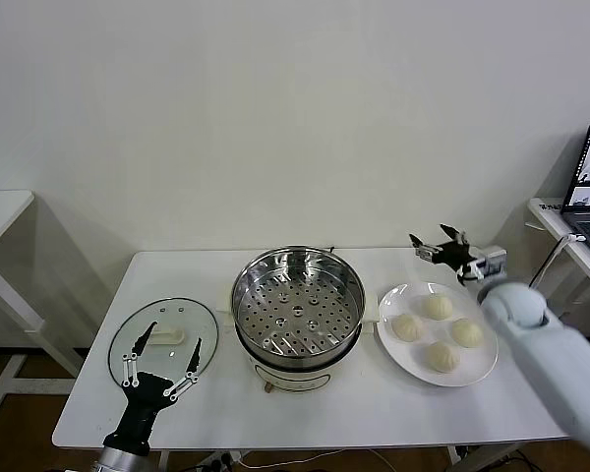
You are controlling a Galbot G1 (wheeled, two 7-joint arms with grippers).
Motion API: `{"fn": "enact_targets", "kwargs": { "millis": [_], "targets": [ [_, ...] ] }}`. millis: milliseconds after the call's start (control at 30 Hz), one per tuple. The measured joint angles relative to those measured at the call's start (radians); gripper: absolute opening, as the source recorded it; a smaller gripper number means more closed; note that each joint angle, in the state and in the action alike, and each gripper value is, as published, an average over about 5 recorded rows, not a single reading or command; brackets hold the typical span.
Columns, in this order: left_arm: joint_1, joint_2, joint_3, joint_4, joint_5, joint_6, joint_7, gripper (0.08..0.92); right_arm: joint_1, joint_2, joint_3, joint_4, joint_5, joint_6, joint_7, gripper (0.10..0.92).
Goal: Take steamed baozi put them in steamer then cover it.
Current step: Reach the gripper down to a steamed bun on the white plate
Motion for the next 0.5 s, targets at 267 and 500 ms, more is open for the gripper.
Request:
{"fn": "enact_targets", "kwargs": {
  "millis": [267, 500],
  "targets": [
    [0.002, -0.008, -0.004, -0.014, 0.001, 0.01, -0.007, 0.823, 0.251, 0.006, -0.201, -0.171, -0.294, 0.04, -0.436, 0.823],
    [0.011, -0.011, -0.012, -0.026, 0.001, 0.013, -0.009, 0.823, 0.347, 0.046, -0.3, -0.27, -0.555, 0.091, -0.63, 0.823]
  ]
}}
